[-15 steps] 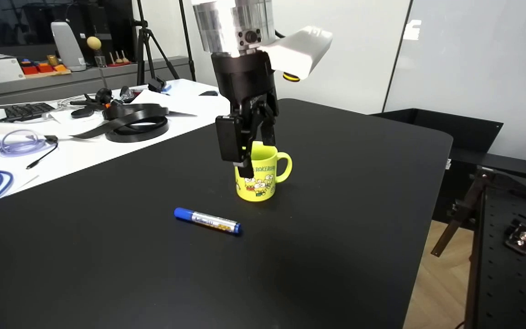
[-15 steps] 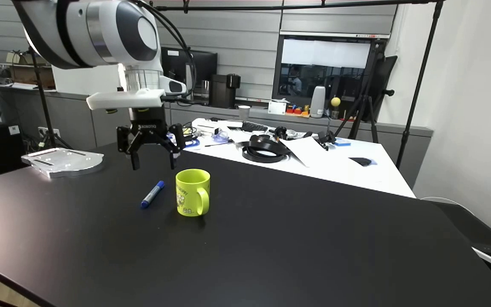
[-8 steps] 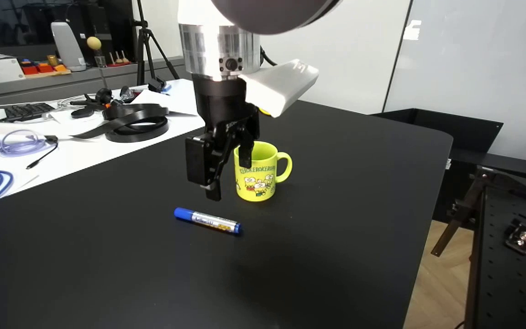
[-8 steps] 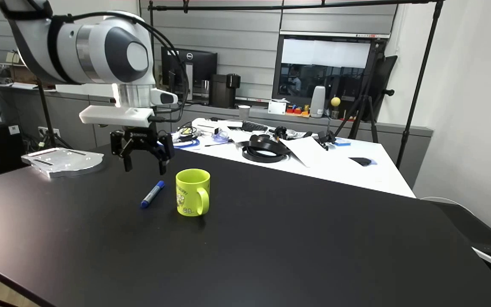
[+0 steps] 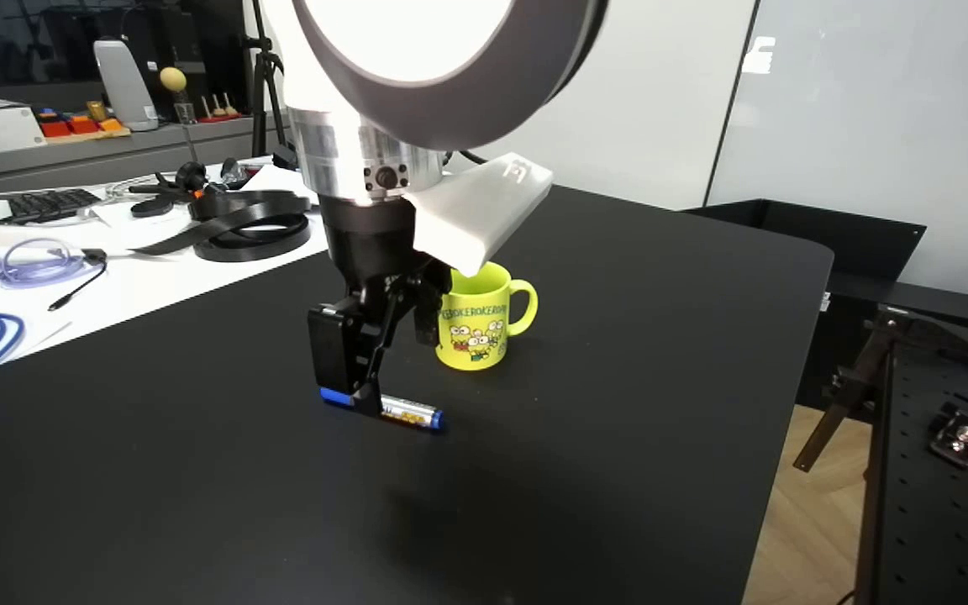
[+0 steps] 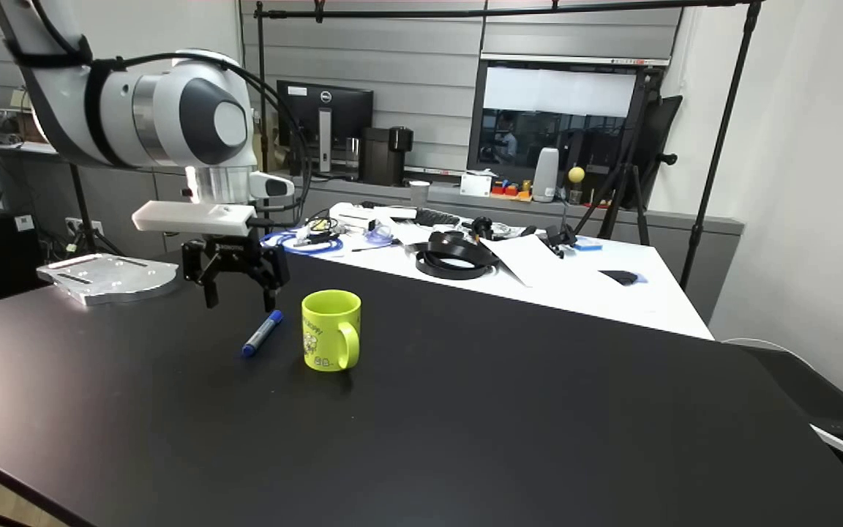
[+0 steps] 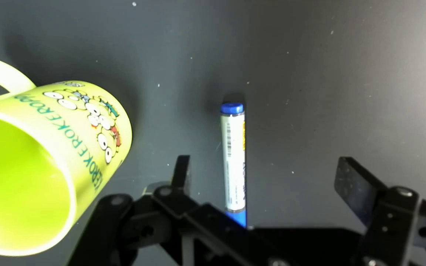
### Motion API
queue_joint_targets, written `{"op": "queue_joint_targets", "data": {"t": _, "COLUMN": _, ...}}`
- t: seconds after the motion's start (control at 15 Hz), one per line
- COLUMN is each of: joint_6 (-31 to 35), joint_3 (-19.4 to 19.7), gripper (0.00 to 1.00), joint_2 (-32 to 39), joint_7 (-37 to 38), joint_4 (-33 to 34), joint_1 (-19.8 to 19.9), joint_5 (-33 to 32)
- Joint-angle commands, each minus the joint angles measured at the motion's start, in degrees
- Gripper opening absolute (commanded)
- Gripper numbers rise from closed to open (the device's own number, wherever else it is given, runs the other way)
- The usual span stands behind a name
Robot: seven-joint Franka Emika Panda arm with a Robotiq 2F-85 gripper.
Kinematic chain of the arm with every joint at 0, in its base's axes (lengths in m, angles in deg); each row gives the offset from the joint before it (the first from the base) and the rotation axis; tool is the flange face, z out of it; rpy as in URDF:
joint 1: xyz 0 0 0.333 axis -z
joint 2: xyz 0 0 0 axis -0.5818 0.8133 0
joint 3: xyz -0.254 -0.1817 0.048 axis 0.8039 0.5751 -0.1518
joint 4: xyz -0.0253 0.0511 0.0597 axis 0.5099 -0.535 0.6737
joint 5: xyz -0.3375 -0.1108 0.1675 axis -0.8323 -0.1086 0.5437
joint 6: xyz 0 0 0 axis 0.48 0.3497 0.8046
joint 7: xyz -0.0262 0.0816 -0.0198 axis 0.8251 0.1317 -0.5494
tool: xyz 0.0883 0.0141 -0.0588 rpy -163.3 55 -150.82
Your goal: Put the marker in the mug
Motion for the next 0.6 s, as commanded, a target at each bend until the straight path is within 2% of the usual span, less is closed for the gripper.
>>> {"op": "queue_joint_targets", "data": {"t": 0.0, "joint_6": -4.14, "joint_3": 0.83, "gripper": 1.0, "joint_2": 3.06, "joint_7": 0.0, "joint_4": 5.02, "joint_1": 0.13, "joint_5": -0.07}}
{"op": "queue_joint_targets", "data": {"t": 0.07, "joint_6": -1.64, "joint_3": 0.38, "gripper": 1.0, "joint_2": 1.24, "joint_7": -0.17, "joint_4": 1.89, "joint_1": 0.14, "joint_5": 0.02}}
{"op": "queue_joint_targets", "data": {"t": 0.53, "joint_6": -4.31, "joint_3": 2.15, "gripper": 1.0, "joint_2": 5.66, "joint_7": 0.55, "joint_4": 7.38, "joint_1": -0.82, "joint_5": -1.83}}
